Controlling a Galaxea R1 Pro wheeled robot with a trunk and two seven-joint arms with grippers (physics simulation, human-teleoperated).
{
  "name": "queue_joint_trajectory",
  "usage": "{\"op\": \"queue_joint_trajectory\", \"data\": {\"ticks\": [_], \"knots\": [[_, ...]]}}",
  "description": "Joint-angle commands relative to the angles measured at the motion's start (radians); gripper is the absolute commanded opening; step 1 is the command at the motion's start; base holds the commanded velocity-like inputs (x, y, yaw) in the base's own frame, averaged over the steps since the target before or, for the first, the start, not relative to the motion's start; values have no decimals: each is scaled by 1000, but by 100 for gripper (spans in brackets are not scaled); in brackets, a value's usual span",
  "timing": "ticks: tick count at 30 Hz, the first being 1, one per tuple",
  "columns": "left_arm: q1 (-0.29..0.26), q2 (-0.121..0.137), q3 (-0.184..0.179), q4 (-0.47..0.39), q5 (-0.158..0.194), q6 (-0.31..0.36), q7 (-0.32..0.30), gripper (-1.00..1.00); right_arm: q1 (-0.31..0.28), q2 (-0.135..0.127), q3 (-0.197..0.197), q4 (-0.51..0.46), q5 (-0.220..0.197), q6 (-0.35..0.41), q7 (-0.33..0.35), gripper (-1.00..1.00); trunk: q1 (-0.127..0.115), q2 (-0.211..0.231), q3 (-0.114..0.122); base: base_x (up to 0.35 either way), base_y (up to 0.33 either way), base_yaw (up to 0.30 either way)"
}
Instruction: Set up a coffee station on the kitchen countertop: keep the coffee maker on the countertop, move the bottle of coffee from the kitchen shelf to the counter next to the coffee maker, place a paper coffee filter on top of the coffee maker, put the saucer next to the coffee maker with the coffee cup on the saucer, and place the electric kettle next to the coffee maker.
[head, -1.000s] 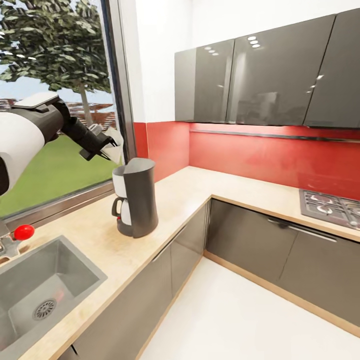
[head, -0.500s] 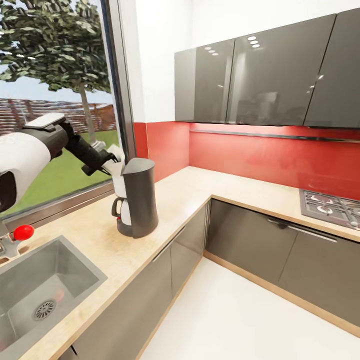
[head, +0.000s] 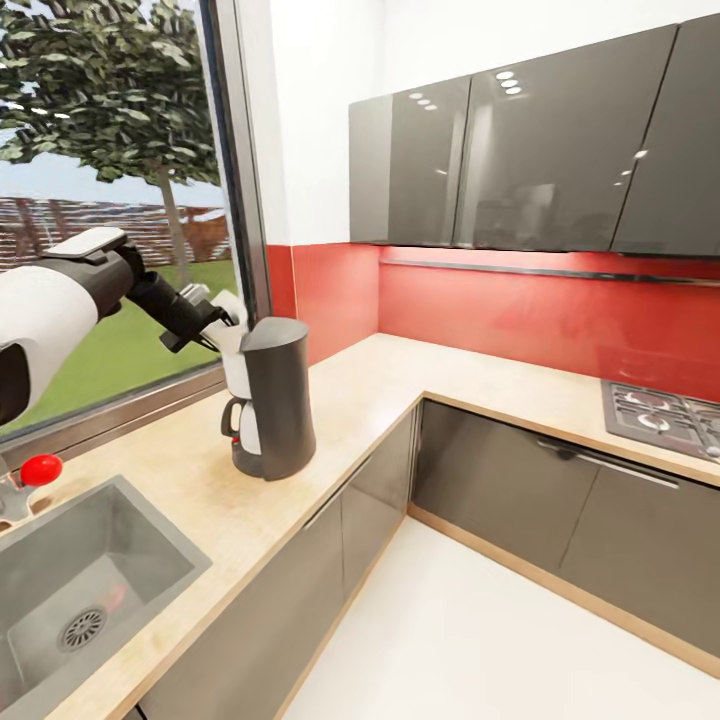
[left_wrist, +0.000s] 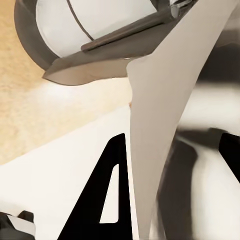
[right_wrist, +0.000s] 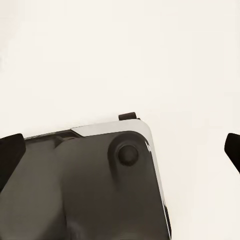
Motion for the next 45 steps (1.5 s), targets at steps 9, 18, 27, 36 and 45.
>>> {"op": "queue_joint_trajectory", "data": {"ticks": [9, 18, 27, 36, 45], "knots": [[-9, 13, -3, -1, -19, 1, 11, -100, -1, 0, -2, 1, -8, -4, 0, 100, 1, -1, -1, 7, 0, 0], [-15, 13, -3, -1, -51, 0, 10, -100, -1, 0, -2, 1, -8, -4, 0, 100, 1, -1, -1, 93, 0, 0], [-20, 17, -2, -1, -52, 1, 9, -100, -1, 0, -2, 1, -8, -4, 0, 100, 1, -1, -1, 158, 0, 0], [-26, 28, -3, -1, -53, 1, 9, -100, -1, 0, -2, 1, -8, -4, 0, 100, 1, -1, -1, 190, 0, 0], [-23, 28, -3, -1, -53, 1, 9, -100, -1, 0, -2, 1, -8, -4, 0, 100, 1, -1, -1, 83, 0, 0]]}}
